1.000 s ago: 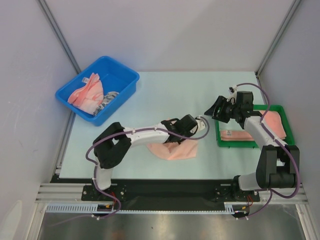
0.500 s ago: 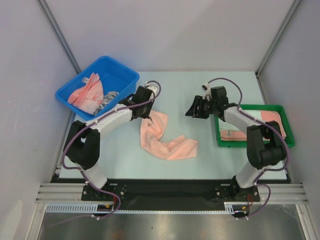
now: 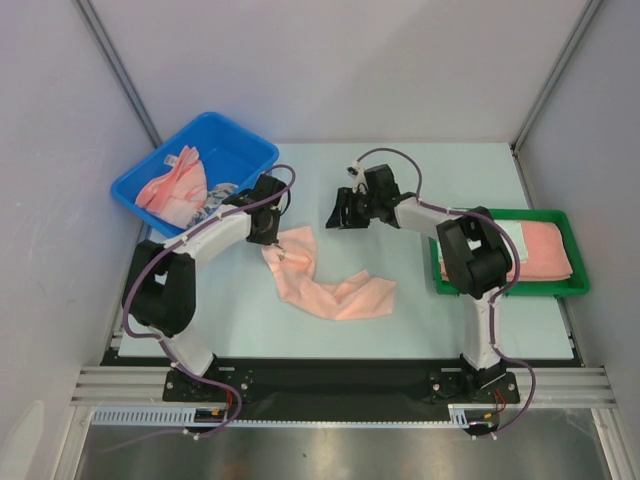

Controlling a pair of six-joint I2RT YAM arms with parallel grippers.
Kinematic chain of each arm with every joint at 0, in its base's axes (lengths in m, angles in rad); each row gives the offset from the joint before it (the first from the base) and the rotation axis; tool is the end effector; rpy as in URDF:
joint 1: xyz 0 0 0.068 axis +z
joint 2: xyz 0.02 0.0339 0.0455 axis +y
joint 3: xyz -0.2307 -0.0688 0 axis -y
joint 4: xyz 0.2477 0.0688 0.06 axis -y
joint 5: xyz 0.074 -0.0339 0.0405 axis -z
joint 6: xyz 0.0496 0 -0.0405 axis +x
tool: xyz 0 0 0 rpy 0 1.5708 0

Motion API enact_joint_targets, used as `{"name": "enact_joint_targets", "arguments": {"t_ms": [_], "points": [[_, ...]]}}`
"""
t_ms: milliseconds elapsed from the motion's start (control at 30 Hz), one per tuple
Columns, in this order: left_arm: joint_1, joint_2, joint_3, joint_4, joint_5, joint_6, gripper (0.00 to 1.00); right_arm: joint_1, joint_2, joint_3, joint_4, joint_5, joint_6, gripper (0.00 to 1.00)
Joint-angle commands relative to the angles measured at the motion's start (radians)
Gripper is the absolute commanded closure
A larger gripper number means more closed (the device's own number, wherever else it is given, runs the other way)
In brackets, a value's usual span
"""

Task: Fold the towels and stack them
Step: Flatten out the crumpled towel

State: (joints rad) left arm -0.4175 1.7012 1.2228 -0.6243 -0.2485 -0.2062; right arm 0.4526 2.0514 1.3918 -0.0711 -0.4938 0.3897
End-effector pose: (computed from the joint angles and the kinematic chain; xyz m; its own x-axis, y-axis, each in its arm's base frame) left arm 0.3273 -0.1318 0.1725 -0.8582 0.1636 -0.4866 0.1184 0.9854 0.1225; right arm 0.3915 0.2165 0.1352 -0.8221 -0.0278 -0.5687 -0.4218 0.7006 0.5755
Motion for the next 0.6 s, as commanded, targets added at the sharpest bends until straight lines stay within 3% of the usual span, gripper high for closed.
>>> {"name": "enact_joint_targets", "arguments": {"t_ms": [0, 300, 400, 500, 533, 567], "points": [[0.005, -0.026, 0.017, -0.043, -0.043, -0.033, 1.00, 0.044, 0.059, 0.091, 0.030, 0.011, 0.014, 0.44], [0.005, -0.041, -0.002, 0.001, 0.038, -0.032, 1.00, 0.126, 0.202, 0.208, 0.030, 0.001, 0.060, 0.45], [0.005, -0.064, -0.012, 0.035, 0.119, -0.012, 1.00, 0.127, 0.210, 0.196, 0.048, 0.021, 0.080, 0.50], [0.003, -0.113, -0.037, 0.092, 0.241, -0.019, 1.00, 0.114, 0.155, 0.146, 0.060, 0.046, 0.083, 0.75], [0.003, -0.155, -0.048, 0.103, 0.291, -0.024, 1.00, 0.106, 0.126, 0.129, 0.022, 0.055, 0.077, 0.91], [0.003, -0.170, -0.043, 0.103, 0.320, -0.045, 1.00, 0.097, 0.081, 0.112, -0.027, 0.075, 0.065, 0.96]]}}
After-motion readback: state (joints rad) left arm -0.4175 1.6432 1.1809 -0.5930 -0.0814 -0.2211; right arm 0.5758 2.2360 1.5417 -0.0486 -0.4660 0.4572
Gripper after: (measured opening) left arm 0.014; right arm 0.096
